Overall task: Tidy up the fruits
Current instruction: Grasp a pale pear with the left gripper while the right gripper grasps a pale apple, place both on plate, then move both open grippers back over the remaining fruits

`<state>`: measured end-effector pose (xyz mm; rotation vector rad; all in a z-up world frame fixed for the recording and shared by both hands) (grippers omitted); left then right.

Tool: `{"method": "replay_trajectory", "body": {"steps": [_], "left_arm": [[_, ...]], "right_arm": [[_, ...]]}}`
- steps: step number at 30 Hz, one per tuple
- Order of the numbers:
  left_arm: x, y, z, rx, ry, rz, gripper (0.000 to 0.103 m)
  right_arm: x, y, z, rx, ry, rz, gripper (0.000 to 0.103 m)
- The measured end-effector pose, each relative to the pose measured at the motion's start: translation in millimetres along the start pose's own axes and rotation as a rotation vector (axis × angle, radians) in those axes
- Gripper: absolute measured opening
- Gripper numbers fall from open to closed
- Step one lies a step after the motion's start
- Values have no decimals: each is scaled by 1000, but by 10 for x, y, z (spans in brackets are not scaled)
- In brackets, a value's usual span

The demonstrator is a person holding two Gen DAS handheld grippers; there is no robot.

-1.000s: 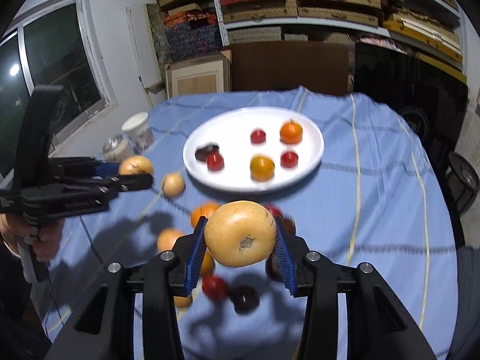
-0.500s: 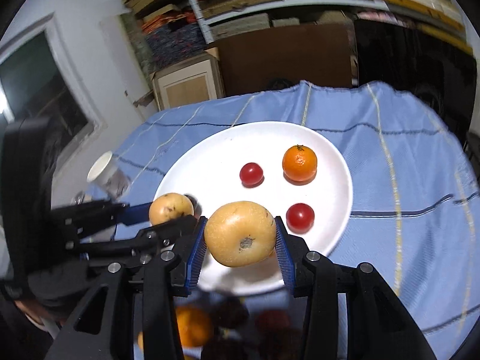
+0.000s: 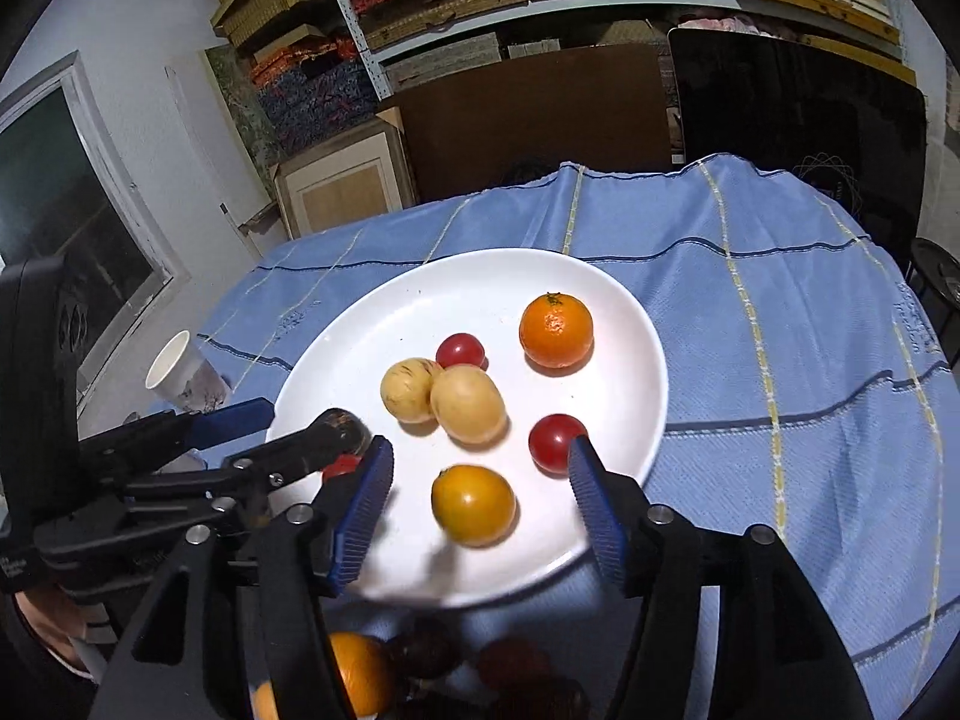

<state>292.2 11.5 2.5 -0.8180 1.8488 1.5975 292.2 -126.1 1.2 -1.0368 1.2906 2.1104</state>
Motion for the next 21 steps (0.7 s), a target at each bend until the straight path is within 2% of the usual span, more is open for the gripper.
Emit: {"method": "replay_trajectory", "body": {"steps": [6, 8, 10, 18, 21], "left_arm": [[308, 349, -63, 30, -25, 7, 76], [444, 456, -76, 22, -46, 3, 77], [596, 556, -94, 18, -59, 7, 79], [1018, 906, -108, 22, -69, 1, 84], [1146, 1012, -69, 6, -82, -13, 84]], "right_arm": [[191, 503, -29, -19, 9, -27, 64], [308, 659, -40, -9, 32, -29, 71], [453, 796, -31, 8, 78, -29, 72], [952, 1052, 86, 18, 177, -1, 72], [1112, 1100, 144, -14, 200, 25, 72]]}}
Point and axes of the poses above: each gripper's, at about its wrist camera, not at the fingertips, and y roughly against the way its jaws point, z to its left, x to its underside, the point moved 7 cm from there along -y, roughly the way its jaws point, and after that the axes turned 11 degrees about -z, right-handed, at the moved point
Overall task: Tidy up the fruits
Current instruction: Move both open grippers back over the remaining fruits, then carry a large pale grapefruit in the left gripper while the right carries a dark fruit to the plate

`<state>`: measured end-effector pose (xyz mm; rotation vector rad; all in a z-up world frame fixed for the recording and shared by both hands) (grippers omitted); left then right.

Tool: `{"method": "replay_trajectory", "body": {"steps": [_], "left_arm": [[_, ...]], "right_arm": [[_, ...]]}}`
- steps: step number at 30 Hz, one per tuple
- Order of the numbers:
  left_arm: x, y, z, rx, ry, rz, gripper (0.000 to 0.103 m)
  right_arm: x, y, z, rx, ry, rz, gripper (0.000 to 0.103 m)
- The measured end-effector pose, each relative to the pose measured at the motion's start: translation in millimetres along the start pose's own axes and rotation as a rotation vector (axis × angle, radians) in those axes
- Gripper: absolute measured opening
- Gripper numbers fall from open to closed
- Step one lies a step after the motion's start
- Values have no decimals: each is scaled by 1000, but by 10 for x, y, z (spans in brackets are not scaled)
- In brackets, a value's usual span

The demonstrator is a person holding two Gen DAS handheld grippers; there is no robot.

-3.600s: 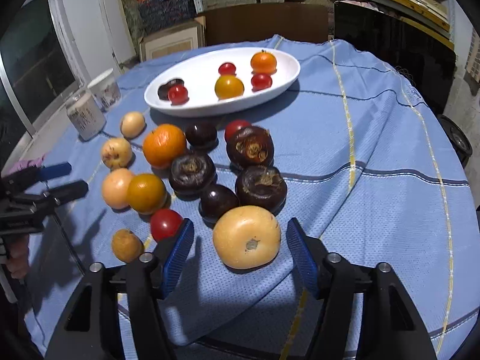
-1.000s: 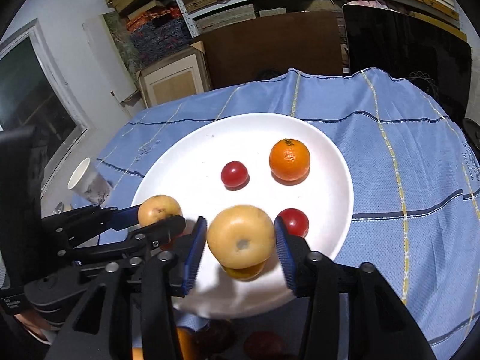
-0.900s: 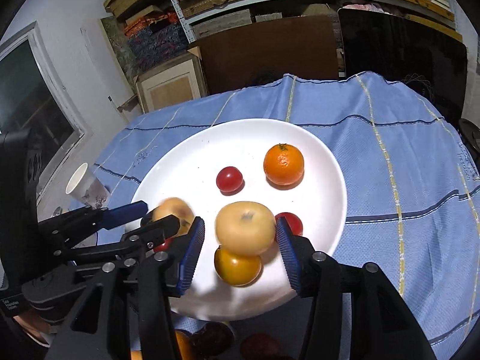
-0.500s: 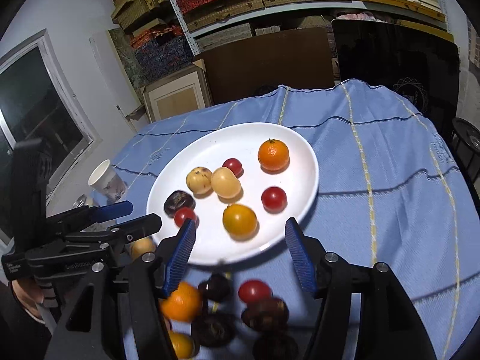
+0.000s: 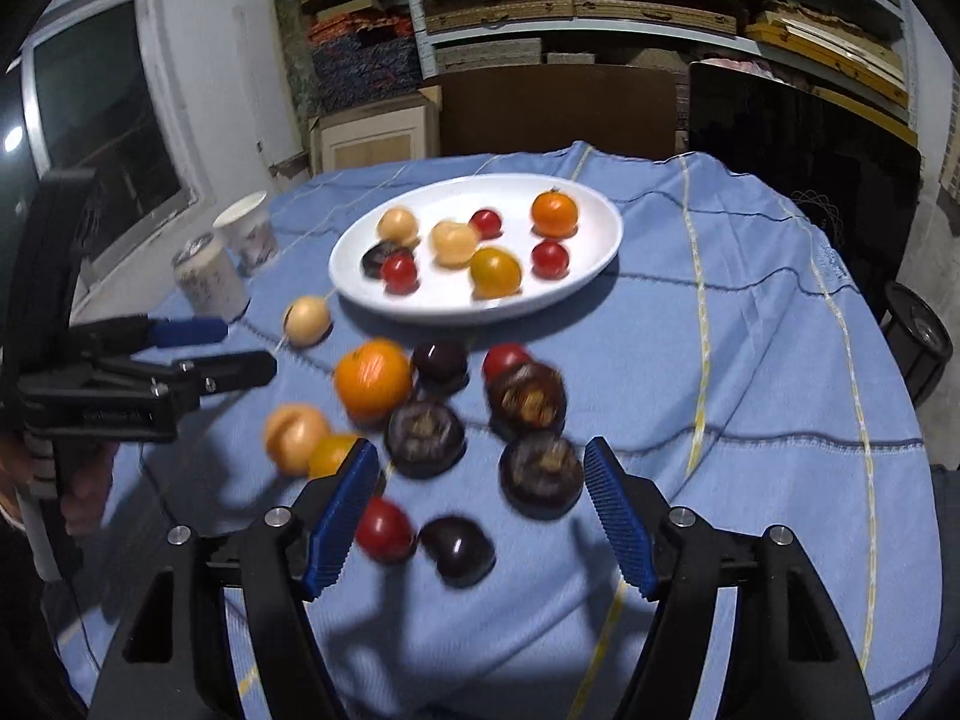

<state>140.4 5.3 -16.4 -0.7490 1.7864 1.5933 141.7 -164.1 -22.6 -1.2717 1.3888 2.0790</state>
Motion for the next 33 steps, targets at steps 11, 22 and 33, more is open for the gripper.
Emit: {"method": "replay_trajectory", "body": {"steps": [11, 22, 33], "left_arm": [[351, 11, 123, -11, 6, 60, 84], [365, -75, 18, 4, -32, 82, 84], [409, -285, -206, 46, -107, 112, 69]], "right_arm": [[368, -131, 68, -36, 46, 134, 49], [351, -180, 42, -61, 21, 130, 32], [397, -42, -33, -72, -24, 114, 32]]}}
Point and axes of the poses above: each gripper's, at about its wrist camera, not at the fingertips, and y roughly against the way its jaws point, z to its left, x to its underside, the point moved 7 cm from there along -y, roughly the way its jaws point, and after that the axes turned 11 degrees about -z, right-handed, at the moved point
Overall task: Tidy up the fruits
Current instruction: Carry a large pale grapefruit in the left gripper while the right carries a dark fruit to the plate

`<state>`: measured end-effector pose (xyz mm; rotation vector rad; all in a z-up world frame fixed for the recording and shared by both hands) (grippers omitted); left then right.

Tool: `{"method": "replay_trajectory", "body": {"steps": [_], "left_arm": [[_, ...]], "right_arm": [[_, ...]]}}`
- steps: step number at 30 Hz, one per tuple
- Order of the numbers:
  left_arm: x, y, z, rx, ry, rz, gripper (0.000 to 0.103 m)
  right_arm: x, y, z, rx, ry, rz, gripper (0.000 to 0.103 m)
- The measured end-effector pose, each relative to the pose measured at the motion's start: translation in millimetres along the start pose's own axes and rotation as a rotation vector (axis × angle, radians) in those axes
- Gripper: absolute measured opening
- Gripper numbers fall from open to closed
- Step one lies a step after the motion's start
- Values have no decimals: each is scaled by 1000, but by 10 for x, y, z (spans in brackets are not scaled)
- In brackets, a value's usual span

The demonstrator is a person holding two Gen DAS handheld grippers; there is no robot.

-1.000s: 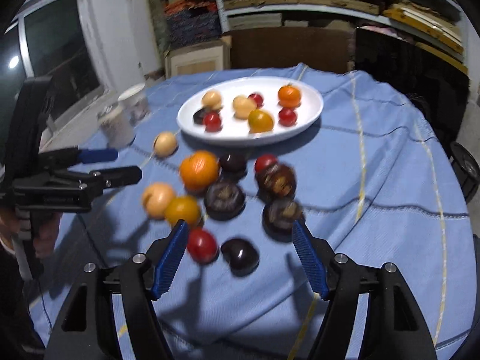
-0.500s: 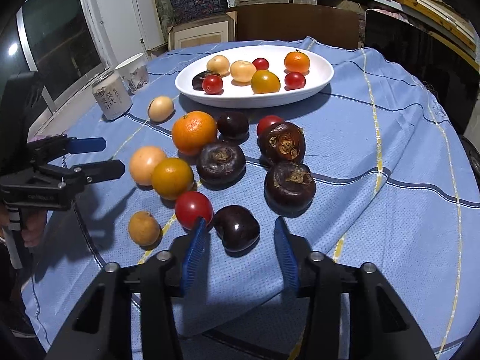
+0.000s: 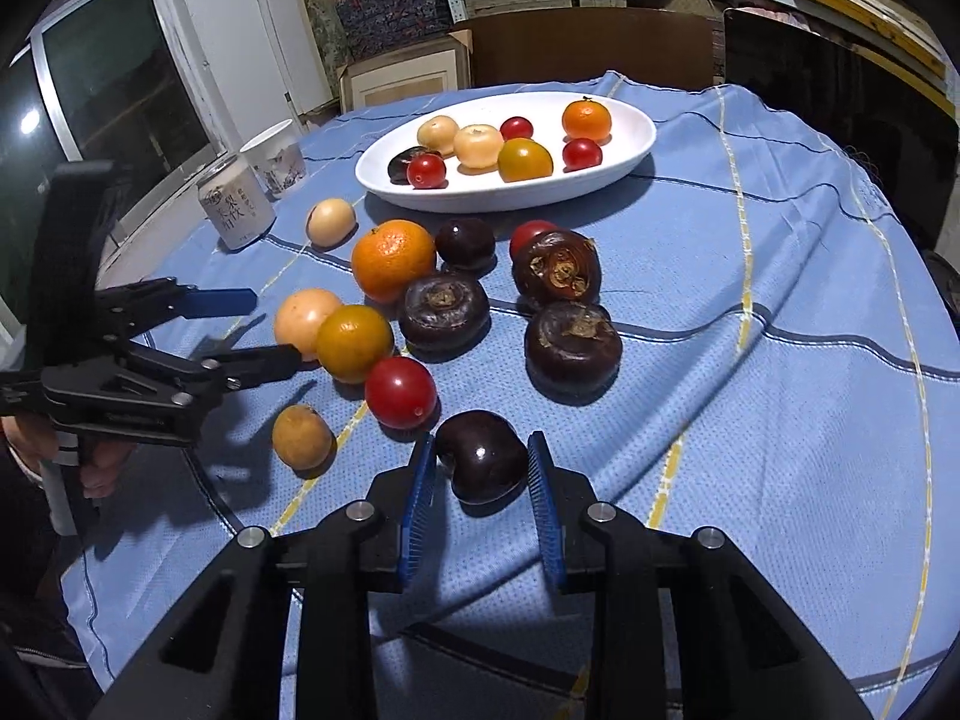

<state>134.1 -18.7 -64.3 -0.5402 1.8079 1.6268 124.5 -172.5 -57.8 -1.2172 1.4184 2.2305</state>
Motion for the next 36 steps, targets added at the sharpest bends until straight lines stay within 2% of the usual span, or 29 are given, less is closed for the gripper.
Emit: {"method": "replay_trajectory", "body": {"steps": [4, 7, 8, 15, 25, 31, 36], "left_arm": [[-31, -83, -60, -6, -42, -7, 59], [-61, -103, -107, 11, -53, -13, 45], [-66, -107, -108, 12, -52, -12, 43], [-47, 20, -42, 26, -7, -2, 43], [-296, 431, 49, 38, 1, -66, 43], [-607, 494, 76, 43, -15, -105, 43], [-954, 316, 152, 20, -4, -122, 42]], "right_arm": [[-25, 27, 9, -5, -2, -10, 32], [-39, 45, 31, -11, 0, -15, 32], [-44, 51, 41, -12, 1, -16, 32], [-112, 111, 64, -17, -12, -30, 32], [-315, 230, 117, -32, -8, -71, 32], [-711, 275, 156, -31, 31, -122, 32], [-1152, 121, 170, -28, 48, -161, 32]]}}
Point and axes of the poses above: each gripper's, at about its wrist camera, not at the fingertips, and y roughly against the way its jaws point, z to its left, x to its underside, the point moved 7 cm from there along -y, roughly the way its jaws point, and after that the axes turned 11 degrees about -z, right-handed, at the moved point
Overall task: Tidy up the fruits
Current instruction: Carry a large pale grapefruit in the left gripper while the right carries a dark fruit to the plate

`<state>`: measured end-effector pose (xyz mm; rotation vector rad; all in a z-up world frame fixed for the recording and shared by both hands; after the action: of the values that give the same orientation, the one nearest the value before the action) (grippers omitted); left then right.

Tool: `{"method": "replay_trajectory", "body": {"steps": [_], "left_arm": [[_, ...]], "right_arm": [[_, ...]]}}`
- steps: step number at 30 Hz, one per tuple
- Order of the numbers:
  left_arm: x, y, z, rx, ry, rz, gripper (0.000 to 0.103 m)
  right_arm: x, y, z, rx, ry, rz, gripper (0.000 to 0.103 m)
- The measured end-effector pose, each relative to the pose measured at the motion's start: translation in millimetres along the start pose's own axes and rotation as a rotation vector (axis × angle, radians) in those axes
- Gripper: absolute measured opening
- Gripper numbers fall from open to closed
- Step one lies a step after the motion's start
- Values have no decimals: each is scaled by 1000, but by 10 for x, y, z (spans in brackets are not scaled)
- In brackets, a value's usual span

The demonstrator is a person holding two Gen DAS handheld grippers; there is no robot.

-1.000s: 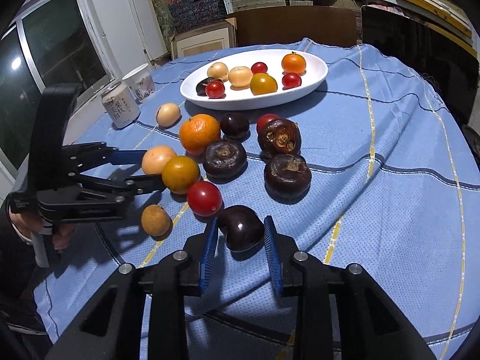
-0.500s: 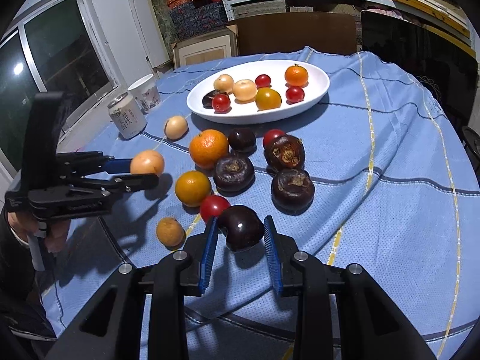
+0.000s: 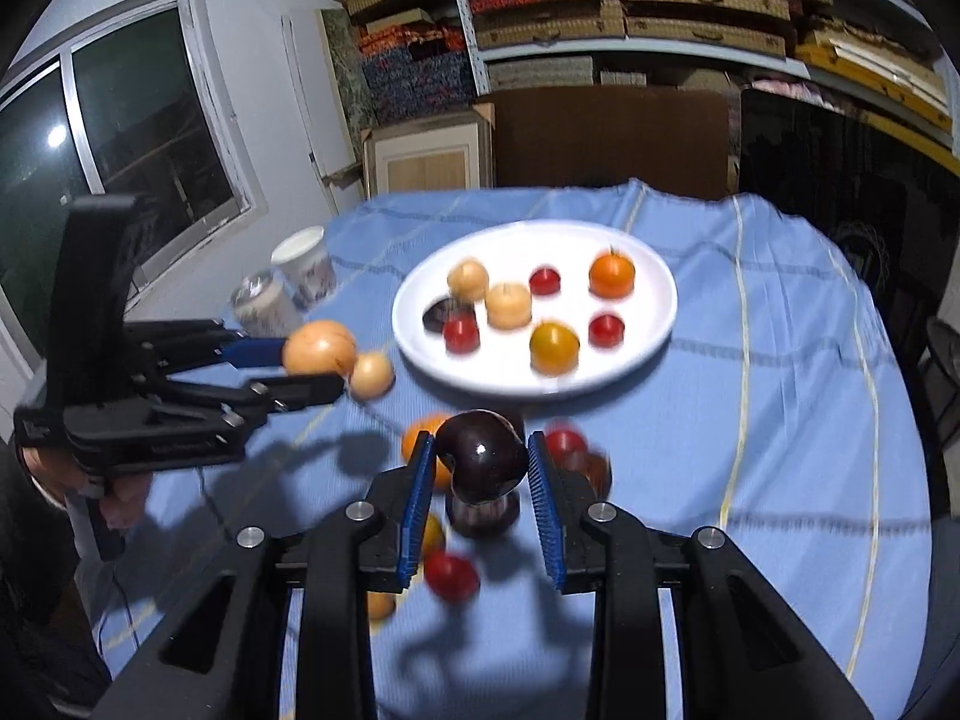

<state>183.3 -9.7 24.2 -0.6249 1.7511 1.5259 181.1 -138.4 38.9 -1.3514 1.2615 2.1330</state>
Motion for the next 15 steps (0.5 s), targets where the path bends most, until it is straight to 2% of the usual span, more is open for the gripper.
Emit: {"method": "replay_trajectory", "body": {"steps": [3, 8, 15], "left_arm": [[-161, -237, 48, -17, 3, 7, 42], [-337, -657, 182, -40, 44, 35, 42], [-352, -1056, 286, -57, 59, 77, 42]], "right_arm": [[-176, -240, -48, -1, -18, -4, 32], [-323, -733, -294, 4, -139, 26, 32], [-333, -1265, -495, 35, -212, 64, 33]]}}
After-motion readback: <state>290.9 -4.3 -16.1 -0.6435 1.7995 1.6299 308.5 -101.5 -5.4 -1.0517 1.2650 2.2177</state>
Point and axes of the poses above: each gripper's, at about its wrist camera, not at the fingertips, and y roughly against the way its jaws point, z to its left, x to its underside, the point moved 7 cm from there along -y, roughly the way its jaws point, and after that the axes turned 11 degrees about -z, right-handed, at the moved point
